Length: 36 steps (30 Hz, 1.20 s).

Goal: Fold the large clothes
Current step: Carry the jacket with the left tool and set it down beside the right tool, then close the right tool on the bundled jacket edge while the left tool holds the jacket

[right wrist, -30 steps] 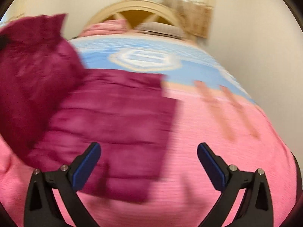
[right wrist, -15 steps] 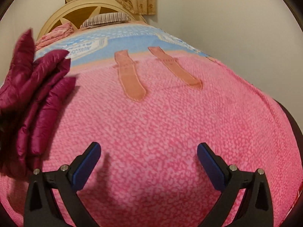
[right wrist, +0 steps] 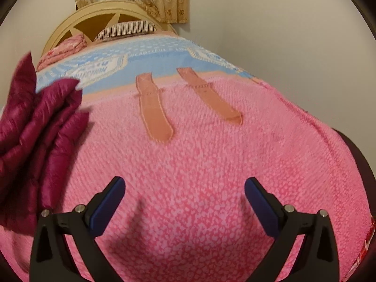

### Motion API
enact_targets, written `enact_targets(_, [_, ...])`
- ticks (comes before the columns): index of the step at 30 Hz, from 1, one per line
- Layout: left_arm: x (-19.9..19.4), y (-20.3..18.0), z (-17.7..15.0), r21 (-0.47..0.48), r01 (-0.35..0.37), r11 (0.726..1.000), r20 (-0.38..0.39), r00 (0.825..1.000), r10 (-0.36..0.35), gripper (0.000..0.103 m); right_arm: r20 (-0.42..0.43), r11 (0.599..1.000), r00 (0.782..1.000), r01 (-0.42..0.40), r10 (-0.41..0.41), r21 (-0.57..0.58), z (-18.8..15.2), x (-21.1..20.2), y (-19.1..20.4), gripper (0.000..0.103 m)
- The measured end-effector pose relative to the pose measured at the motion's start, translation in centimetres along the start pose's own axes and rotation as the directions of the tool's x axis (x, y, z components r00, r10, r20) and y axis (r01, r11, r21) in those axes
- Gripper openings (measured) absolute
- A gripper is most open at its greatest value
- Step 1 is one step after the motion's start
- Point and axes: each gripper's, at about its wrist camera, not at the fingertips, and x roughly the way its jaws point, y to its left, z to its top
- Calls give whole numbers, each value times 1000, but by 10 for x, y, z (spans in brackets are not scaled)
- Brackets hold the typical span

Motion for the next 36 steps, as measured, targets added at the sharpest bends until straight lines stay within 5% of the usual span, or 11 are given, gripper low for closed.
enact_targets(2, [14,35,-4,-71,-71,995,-45,997,68,99,24,1000,1000,-12,12,-2,12,-10,8,100])
enact_targets(5, [51,81,-16,-168,-213,962,-183,966,182,99,68,999,997,-33,35,-37,43,-28,35,93])
enact_targets(7, [76,113,-27,-236,-323,917,-273,927,256,99,92,996,994,-61,66,-60,65,-37,60,88])
enact_targets(8, [93,133,-35,-268,-386,883,-341,895,288,99,110,996,991,-68,74,-59,75,-41,73,86])
enact_targets(11, [117,168,-48,-349,-460,816,-427,854,298,99,154,991,983,-84,99,-101,107,-50,122,81])
enact_targets(15, [135,191,-54,-434,-479,763,-468,843,264,99,162,983,974,-143,160,-112,141,-57,188,77])
enact_targets(20, [153,202,-56,-505,-464,728,-472,855,217,99,173,977,965,-180,198,-115,148,-39,248,60])
enact_targets(24, [165,194,-50,-534,-420,733,-450,876,174,99,150,968,958,-230,244,-103,127,-1,248,57])
enact_targets(27, [177,176,-44,-535,-357,766,-412,902,132,99,104,975,971,-204,213,-92,111,21,232,47])
enact_targets(29, [185,158,-39,-489,-349,799,-413,900,140,99,69,980,978,-193,197,-53,100,37,212,39])
enact_targets(36, [214,99,-33,-336,-333,881,-429,887,171,100,42,986,985,-167,167,9,74,62,177,39])
